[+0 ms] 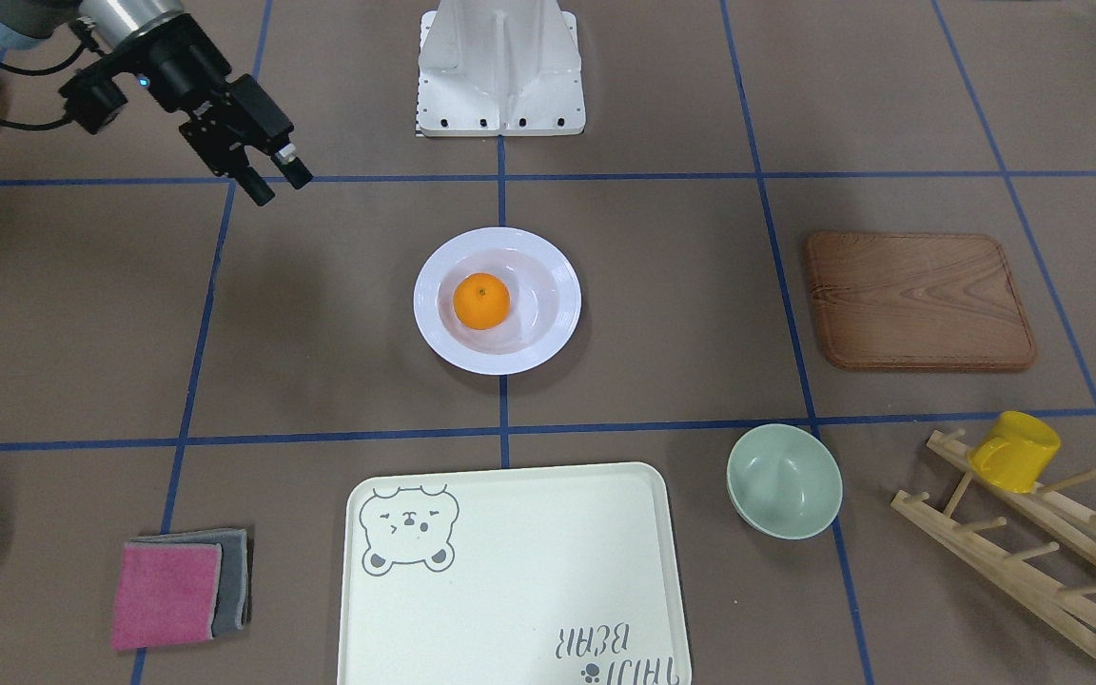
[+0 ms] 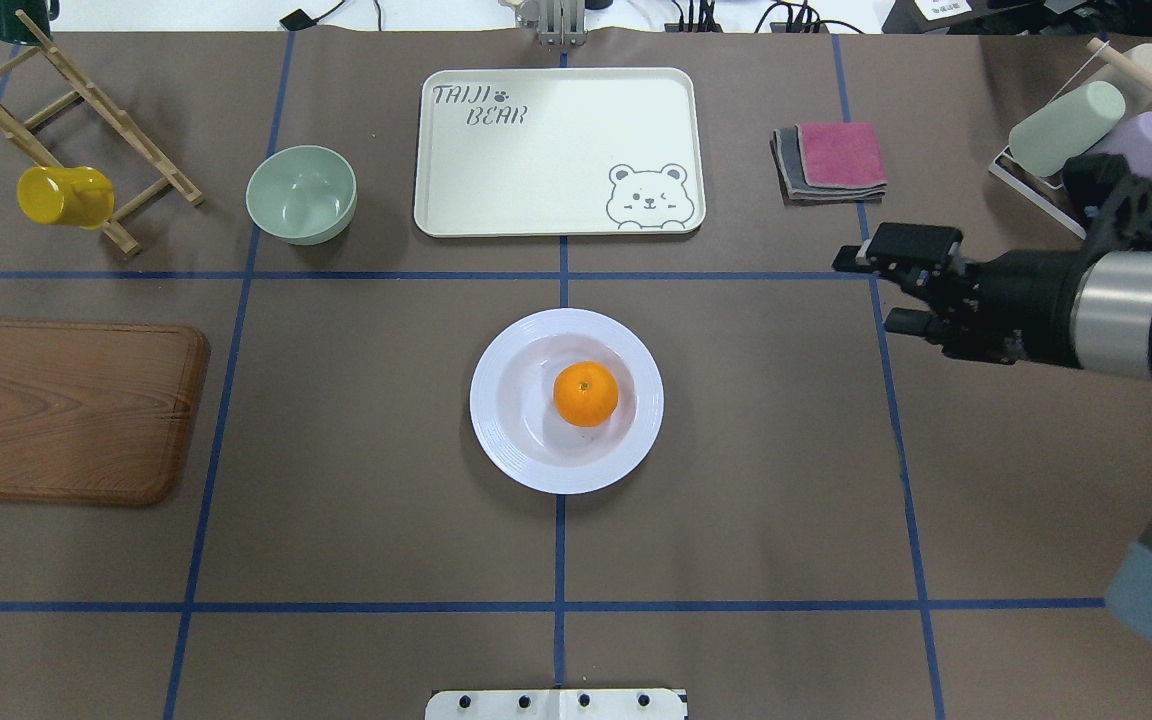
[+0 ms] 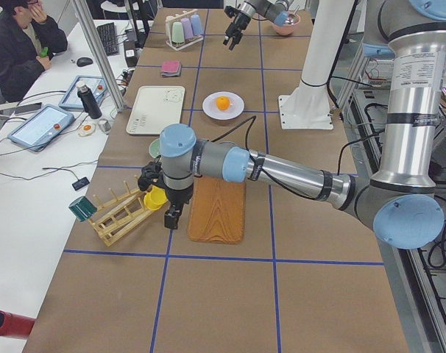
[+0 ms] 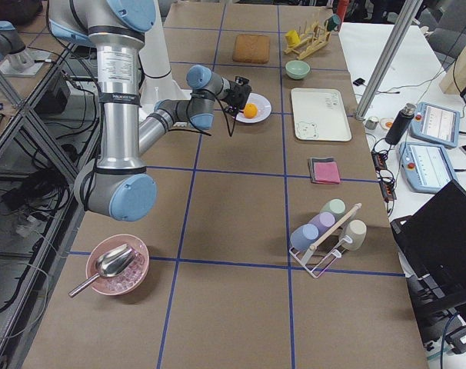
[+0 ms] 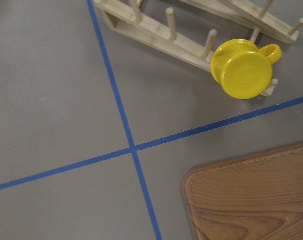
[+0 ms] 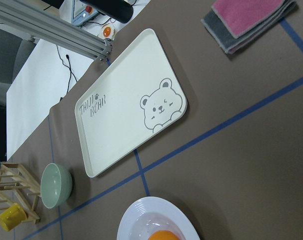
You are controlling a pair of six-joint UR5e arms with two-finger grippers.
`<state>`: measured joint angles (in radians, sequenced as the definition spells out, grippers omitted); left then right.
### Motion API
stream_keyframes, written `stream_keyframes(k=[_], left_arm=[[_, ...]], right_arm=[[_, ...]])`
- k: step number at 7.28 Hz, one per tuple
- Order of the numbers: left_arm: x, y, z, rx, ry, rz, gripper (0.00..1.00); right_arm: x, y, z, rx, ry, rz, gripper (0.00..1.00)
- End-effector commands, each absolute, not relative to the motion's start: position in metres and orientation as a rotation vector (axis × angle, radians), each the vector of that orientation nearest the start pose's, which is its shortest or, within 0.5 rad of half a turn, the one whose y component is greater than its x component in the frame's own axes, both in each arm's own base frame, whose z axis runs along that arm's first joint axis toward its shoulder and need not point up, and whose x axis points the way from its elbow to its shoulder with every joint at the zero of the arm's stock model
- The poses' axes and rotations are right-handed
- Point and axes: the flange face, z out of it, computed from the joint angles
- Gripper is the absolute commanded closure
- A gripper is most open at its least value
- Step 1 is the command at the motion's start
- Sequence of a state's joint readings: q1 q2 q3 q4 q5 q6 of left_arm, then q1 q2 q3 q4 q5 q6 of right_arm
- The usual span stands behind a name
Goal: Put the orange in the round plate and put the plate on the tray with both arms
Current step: 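Lower the right gripper to the plate rim nearest the robot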
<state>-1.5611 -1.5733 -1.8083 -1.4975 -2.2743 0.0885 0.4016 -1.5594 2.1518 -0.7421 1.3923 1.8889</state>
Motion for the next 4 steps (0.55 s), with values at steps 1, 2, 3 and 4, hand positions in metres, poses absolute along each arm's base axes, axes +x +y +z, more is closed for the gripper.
stream_keyframes(k=[1,2,3,4], left_arm=[[-0.083,-0.451,0.585,0.146,0.713,0.093,0.02],[-0.085,-0.432,0.584,0.143,0.713,0.087,0.02],[-0.085,-0.420,0.589,0.132,0.713,0.080,0.02],[-0.085,-0.416,0.593,0.123,0.714,0.078,0.02]], right_arm=[[-0.441,-0.271,0.280,0.167,-1.488,0.870,0.05],[-0.470,-0.272,0.276,0.116,-1.497,0.912,0.05],[-0.484,-0.273,0.278,0.080,-1.496,0.949,0.05],[-0.502,-0.278,0.277,0.052,-1.497,0.989,0.05]])
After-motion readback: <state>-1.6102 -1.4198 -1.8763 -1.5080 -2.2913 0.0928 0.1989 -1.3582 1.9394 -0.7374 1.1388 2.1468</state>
